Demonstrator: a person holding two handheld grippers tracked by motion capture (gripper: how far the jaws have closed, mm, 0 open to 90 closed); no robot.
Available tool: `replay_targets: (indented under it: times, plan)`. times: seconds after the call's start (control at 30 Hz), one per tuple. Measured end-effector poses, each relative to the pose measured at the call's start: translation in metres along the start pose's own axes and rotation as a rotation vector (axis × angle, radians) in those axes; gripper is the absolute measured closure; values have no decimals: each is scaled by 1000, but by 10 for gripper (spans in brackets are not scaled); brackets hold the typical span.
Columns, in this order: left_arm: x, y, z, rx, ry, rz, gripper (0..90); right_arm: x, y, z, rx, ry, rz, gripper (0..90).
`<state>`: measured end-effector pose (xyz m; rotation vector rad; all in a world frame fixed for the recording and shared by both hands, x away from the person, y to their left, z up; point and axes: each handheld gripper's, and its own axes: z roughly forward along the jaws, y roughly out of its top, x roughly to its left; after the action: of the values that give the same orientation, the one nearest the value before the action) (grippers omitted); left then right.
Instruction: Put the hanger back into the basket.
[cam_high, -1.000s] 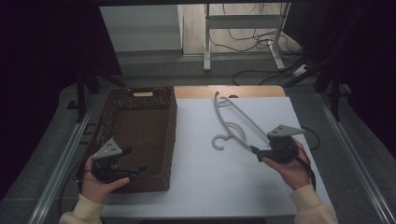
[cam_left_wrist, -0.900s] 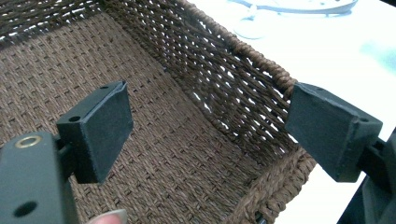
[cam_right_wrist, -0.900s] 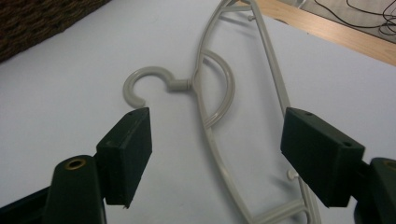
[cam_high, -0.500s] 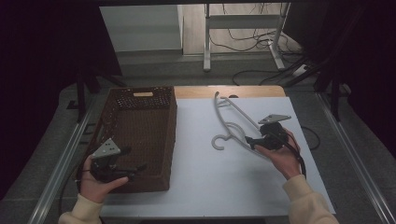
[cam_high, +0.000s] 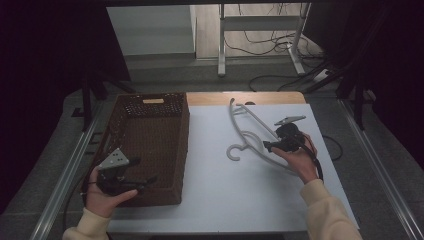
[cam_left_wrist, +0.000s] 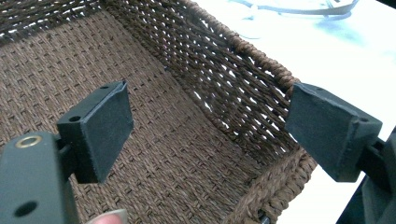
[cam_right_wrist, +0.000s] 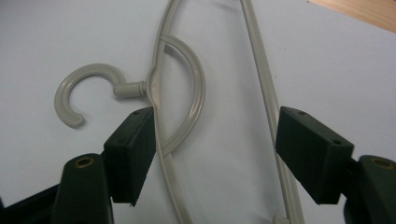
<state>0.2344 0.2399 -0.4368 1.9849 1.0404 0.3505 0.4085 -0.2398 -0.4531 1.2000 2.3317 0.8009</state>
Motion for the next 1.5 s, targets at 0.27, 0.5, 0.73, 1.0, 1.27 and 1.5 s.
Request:
replay_targets:
  times: [0.27, 0.5, 0.73, 1.0, 1.27, 1.5]
  plan:
    - [0, 0, 2, 8, -7, 3, 152, 2, 8, 11, 23, 12, -19, 343]
    - [1, 0, 1, 2, -14, 4, 152, 9, 26, 32, 85, 27, -36, 395]
    - [0, 1, 0, -4, -14, 5, 153, 12, 37, 53, 147, 14, -47, 458]
    - [1, 1, -1, -6, -13, 4, 153, 11, 42, 72, 209, 4, -39, 514]
    - [2, 0, -1, -10, -14, -1, 153, 11, 40, 84, 248, -20, -42, 600]
    - [3, 0, -1, -7, -11, 0, 153, 13, 39, 91, 288, -17, -48, 773]
